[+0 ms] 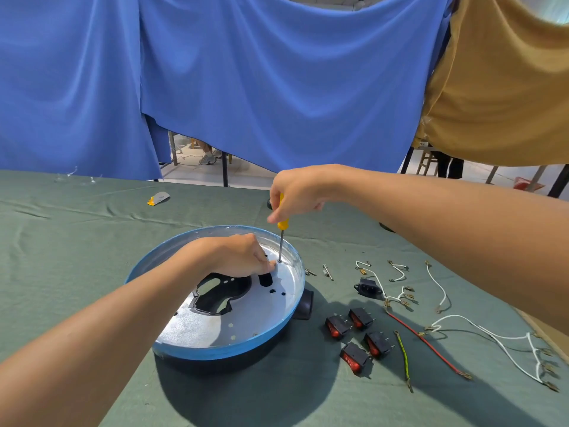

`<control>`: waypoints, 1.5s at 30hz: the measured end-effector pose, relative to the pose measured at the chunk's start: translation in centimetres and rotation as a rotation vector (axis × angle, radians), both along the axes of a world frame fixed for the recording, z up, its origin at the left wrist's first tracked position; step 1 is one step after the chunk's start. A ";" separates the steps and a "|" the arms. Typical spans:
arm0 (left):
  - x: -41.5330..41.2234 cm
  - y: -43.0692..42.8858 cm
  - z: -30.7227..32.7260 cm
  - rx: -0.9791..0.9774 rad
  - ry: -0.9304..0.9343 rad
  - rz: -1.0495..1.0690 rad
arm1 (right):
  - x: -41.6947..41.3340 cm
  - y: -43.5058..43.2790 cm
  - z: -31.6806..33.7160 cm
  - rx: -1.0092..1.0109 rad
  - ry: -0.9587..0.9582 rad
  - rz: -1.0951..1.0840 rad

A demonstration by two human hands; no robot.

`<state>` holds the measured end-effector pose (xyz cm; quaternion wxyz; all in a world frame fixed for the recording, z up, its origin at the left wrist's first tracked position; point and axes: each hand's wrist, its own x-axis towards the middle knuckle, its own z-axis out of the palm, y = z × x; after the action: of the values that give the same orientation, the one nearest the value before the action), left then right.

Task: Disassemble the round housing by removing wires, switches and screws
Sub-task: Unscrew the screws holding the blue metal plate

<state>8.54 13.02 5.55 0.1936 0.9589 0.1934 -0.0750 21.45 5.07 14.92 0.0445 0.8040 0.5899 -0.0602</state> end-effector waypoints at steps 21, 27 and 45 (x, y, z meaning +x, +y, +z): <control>0.0 0.2 -0.2 -0.009 0.009 -0.005 | 0.5 -0.5 -0.4 -0.013 -0.148 -0.036; 0.1 0.2 -0.3 0.005 0.004 -0.012 | 0.2 -0.5 -0.2 0.041 0.066 0.067; 0.2 0.4 -0.7 0.005 -0.006 -0.009 | -0.2 0.0 -0.3 -0.009 0.034 0.065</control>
<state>8.71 13.46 4.88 0.1913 0.9605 0.1888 -0.0728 21.27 5.11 14.65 0.0401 0.7831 0.6161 -0.0750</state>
